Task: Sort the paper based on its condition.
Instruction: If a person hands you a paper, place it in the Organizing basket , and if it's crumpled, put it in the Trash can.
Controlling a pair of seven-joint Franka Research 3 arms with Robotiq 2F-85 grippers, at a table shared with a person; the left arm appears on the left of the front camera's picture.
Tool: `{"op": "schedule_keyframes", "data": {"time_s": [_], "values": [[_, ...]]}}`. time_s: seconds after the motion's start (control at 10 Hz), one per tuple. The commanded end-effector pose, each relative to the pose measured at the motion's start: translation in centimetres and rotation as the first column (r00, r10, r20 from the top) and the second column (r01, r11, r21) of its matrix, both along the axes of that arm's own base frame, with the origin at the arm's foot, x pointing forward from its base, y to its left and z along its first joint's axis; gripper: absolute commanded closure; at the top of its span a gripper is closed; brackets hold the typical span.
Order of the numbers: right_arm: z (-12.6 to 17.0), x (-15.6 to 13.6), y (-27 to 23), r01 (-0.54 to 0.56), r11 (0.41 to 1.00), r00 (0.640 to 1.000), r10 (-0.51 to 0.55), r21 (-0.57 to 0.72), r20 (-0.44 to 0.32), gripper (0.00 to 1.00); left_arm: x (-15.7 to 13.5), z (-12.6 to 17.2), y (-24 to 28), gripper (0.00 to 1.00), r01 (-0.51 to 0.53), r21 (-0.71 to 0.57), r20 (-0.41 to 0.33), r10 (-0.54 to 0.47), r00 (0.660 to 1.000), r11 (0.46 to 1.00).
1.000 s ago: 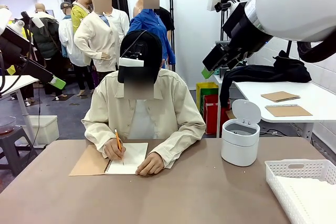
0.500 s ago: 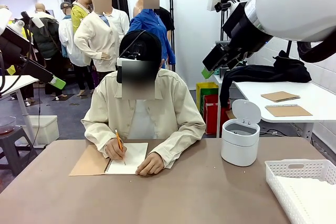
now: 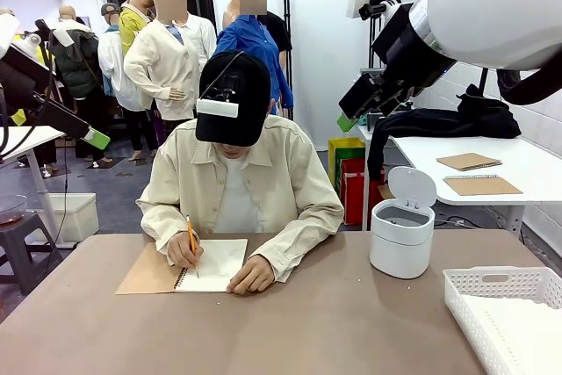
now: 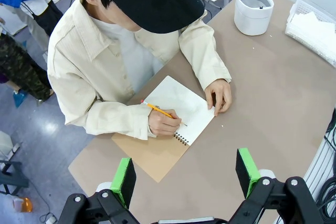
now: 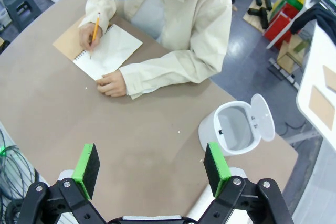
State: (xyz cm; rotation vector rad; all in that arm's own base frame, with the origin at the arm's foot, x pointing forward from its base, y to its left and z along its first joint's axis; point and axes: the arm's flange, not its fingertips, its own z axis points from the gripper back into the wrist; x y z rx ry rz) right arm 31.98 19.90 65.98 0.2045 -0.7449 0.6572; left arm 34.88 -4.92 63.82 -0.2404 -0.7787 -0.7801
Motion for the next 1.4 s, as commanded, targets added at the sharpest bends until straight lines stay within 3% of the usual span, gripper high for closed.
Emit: {"op": "schedule_keyframes", "data": {"time_s": [0.0,1.3], "values": [[-0.12,0.15,0.07,-0.002,1.000,1.000,0.002,-0.002,0.001,0.00,0.01,-0.02,-0.02,0.00,0.000,-0.002,-0.001,0.000,1.000,1.000],[-0.12,0.15,0.07,-0.002,1.000,1.000,0.002,-0.002,0.001,0.00,0.01,-0.02,-0.02,0.00,0.000,-0.002,-0.001,0.000,1.000,1.000]]}}
